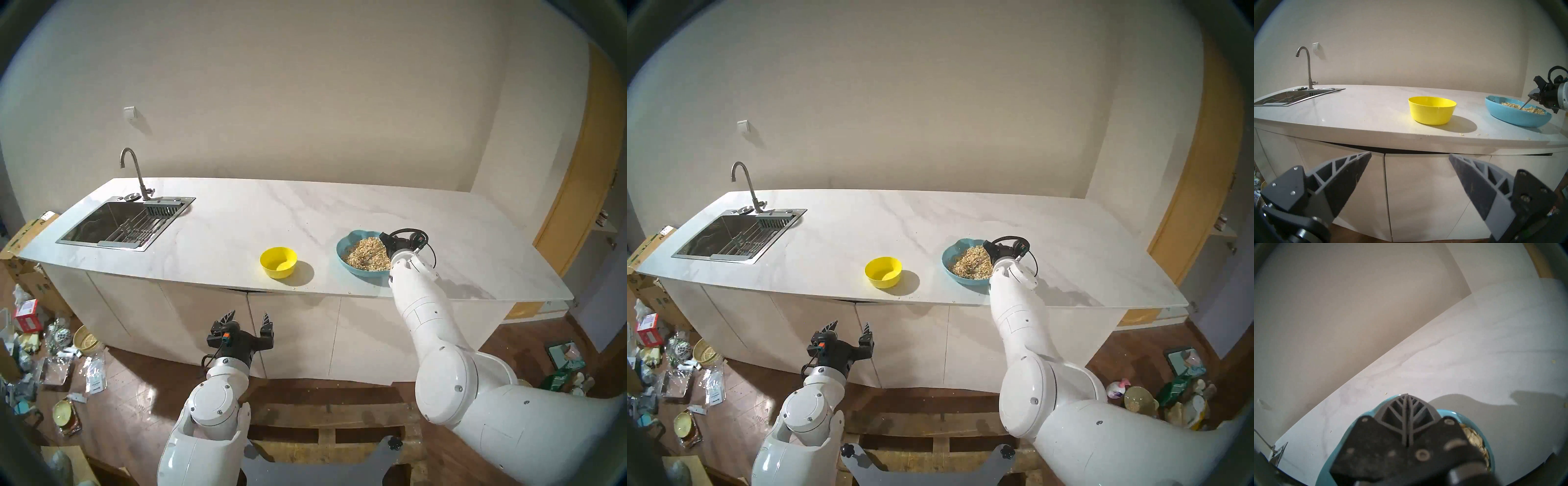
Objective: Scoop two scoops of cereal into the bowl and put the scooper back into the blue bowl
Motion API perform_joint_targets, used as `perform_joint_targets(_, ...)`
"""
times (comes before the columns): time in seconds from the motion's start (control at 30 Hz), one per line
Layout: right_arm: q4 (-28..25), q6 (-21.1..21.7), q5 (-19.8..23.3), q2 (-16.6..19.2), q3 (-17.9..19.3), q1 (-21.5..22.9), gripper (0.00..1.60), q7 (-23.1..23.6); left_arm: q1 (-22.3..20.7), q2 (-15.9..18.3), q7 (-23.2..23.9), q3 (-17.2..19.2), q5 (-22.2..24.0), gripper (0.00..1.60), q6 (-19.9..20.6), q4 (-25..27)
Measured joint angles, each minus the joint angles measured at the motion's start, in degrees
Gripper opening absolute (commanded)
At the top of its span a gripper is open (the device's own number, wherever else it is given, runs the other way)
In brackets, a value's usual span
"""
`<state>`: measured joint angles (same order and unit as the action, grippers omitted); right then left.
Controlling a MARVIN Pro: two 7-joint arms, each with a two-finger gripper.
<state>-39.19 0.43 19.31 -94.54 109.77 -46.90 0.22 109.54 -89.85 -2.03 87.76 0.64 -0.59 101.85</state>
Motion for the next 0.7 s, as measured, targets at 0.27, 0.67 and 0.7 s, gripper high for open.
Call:
perform_joint_targets(0.27,0.9,1.8,1.9,-0.4,2.0,0.8,0.00,-0.8,0.0,0.0,0.0,0.0,0.0,1.60,0.0,0.0)
perform_joint_targets(0.67,3.1,3.7,4.1,-0.6,4.3,3.1,0.00,-1.7,0.0,0.0,0.0,0.0,0.0,1.60,0.0,0.0)
perform_joint_targets(0.7,3.2,3.8,4.1,-0.6,4.4,3.2,0.00,-1.7,0.0,0.0,0.0,0.0,0.0,1.60,0.0,0.0)
